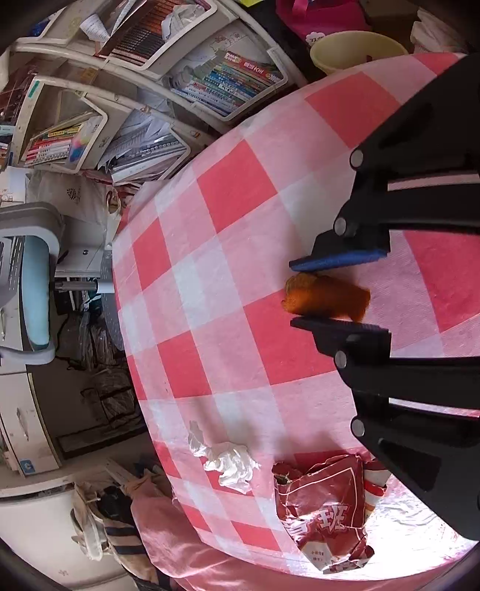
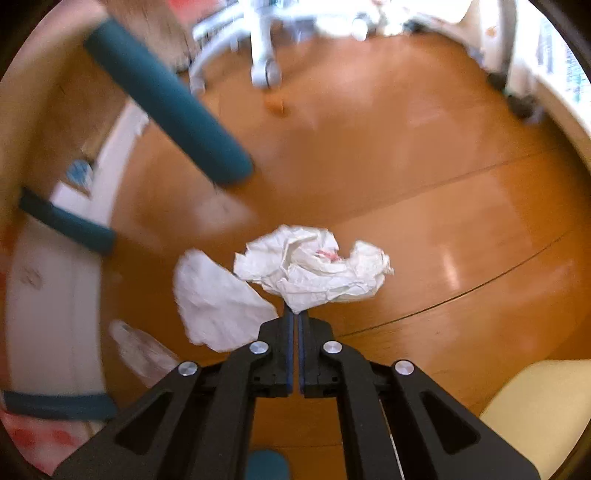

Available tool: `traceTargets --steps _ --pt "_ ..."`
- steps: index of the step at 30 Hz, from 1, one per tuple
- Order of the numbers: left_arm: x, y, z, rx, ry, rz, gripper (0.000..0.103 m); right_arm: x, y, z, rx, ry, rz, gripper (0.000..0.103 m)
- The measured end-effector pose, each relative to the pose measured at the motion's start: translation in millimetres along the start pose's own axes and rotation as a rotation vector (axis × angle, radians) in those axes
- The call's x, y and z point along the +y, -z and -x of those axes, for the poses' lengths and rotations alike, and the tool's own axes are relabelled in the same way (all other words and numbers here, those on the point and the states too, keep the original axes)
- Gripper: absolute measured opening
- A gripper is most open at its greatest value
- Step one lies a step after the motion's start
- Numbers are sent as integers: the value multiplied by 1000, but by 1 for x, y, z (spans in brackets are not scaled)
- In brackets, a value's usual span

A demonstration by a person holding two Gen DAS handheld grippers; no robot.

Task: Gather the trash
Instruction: 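Lift the tissue with the right tool while the left tool grasps the small orange scrap, then hold the tissue and orange scrap above the table with both tools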

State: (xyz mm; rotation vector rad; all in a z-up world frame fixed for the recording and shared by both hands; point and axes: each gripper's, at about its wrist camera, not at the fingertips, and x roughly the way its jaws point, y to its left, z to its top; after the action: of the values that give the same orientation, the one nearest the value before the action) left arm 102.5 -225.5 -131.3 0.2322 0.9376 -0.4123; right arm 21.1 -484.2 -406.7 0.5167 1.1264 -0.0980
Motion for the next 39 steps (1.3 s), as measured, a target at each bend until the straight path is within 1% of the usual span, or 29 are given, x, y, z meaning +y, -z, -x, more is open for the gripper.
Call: traceTargets --steps 2,5,8,9,12,14,20,23,25,27,29,32,33,35,36,37,39 --pt "-4 6 4 -3 15 -1 22 3 -2 29 -57 -14 -7 2" --pt "-7 16 17 -6 29 3 21 13 -4 73 -131 -8 20 2" --pt "-9 24 40 -33 39 14 21 24 6 121 -199 28 83 2" --pt "-9 26 49 -46 41 20 21 27 10 128 -215 39 104 2" --pt "-5 28 75 -90 61 59 21 45 17 178 -270 81 190 2" --pt "-5 29 91 -119 68 69 21 54 32 214 -308 109 257 2" --pt "-2 42 134 -173 93 99 21 62 88 291 -367 180 428 2" --pt "0 54 158 -199 94 112 21 75 101 319 -406 174 495 2" --pt "2 62 174 -221 88 118 21 98 105 335 -447 164 569 2" --pt "5 71 190 -244 80 131 21 126 106 347 -484 133 645 2" --pt "9 79 205 -266 74 152 21 156 98 348 -508 94 710 2" --pt "19 89 223 -294 55 183 21 200 88 341 -516 50 789 2" --pt "22 93 227 -303 46 194 20 213 86 338 -516 48 818 2" --pt "30 99 237 -323 15 215 20 241 93 335 -532 119 946 2" --pt "35 100 241 -332 3 222 20 252 94 334 -534 121 992 2" --pt "39 101 244 -339 -5 225 21 261 93 335 -533 111 1008 2" --pt "50 101 249 -354 -11 240 21 275 88 335 -525 77 994 2"
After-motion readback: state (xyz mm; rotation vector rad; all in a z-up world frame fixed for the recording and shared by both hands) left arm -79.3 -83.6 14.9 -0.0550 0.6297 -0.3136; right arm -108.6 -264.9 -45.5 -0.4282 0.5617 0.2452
